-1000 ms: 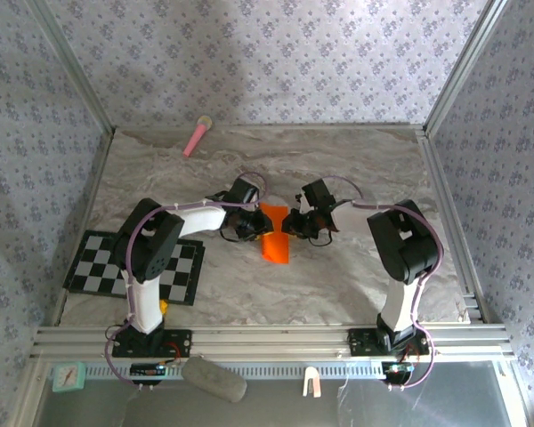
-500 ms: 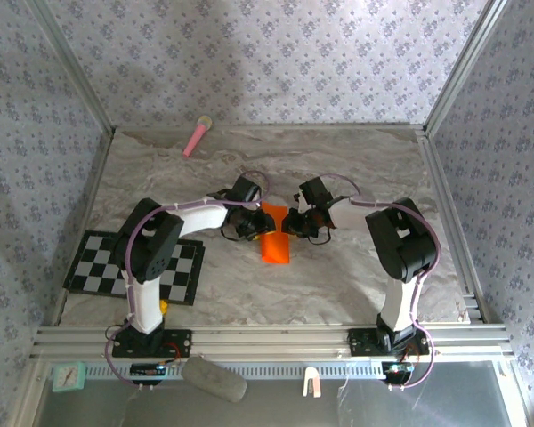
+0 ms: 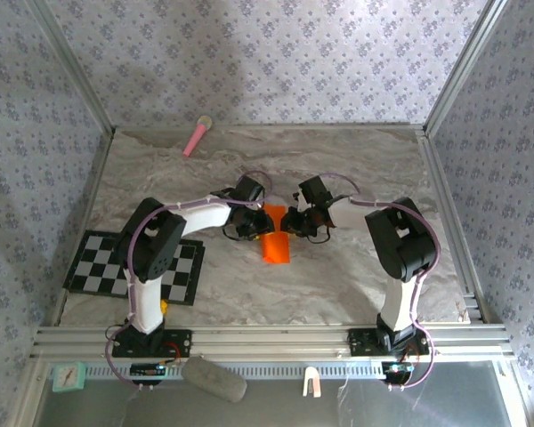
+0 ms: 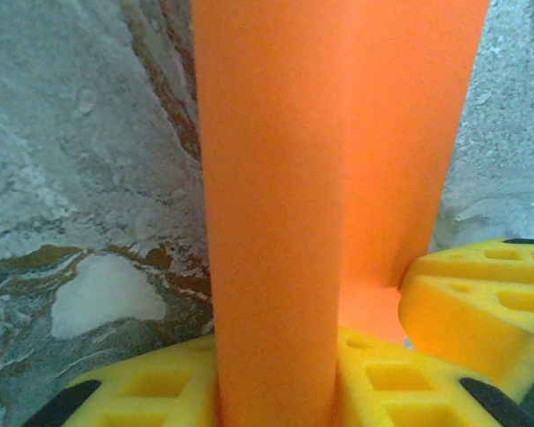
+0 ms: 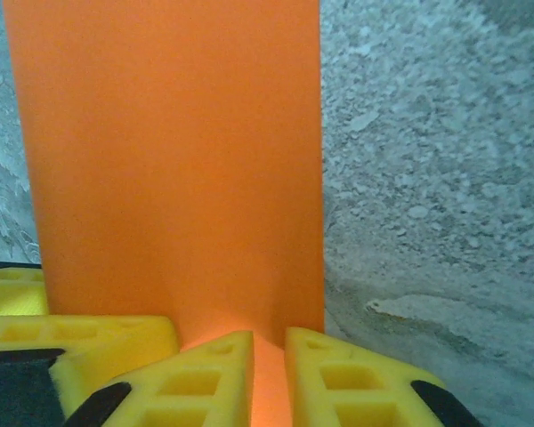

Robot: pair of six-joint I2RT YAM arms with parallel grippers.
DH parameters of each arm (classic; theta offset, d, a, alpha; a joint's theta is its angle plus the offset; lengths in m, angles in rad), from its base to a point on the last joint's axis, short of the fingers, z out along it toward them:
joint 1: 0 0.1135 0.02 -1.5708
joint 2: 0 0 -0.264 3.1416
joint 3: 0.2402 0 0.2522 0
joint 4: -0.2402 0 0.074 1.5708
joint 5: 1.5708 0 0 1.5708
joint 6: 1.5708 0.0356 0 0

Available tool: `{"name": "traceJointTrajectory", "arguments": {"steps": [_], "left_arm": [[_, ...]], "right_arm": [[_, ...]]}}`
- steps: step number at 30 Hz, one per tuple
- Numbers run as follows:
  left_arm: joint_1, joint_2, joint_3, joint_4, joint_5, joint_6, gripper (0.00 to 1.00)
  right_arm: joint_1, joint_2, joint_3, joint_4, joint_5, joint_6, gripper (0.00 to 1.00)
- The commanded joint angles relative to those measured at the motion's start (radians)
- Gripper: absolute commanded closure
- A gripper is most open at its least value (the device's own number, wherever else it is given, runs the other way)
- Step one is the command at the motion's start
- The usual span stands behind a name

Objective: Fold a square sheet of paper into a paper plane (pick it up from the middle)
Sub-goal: Hold the square sheet of paper at the center of the table.

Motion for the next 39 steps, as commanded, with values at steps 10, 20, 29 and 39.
{"name": "traceJointTrajectory", "arguments": {"steps": [10,20,29,39], "left_arm": [[-0.029,0.122,-0.02,-0.202,-0.158,0.009,0.67],[-0.035,0.139,-0.023,-0.214,-0.17,-0.014,0.65],[-0.042,0.154,-0.023,-0.218,-0.171,-0.03,0.65],[-0.043,0.152,-0.032,-0.211,-0.177,-0.04,0.67]], "right_arm": [[-0.054,-0.204,-0.069,0.032,0.046,0.042,0.76],[-0.073,-0.202,-0.104,0.045,0.036,0.05,0.75],[-0.059,-0.164,-0.094,0.059,0.001,0.044,0.76],[-0.036,-0.112,-0.068,0.052,-0.015,0.031,0.79]]}}
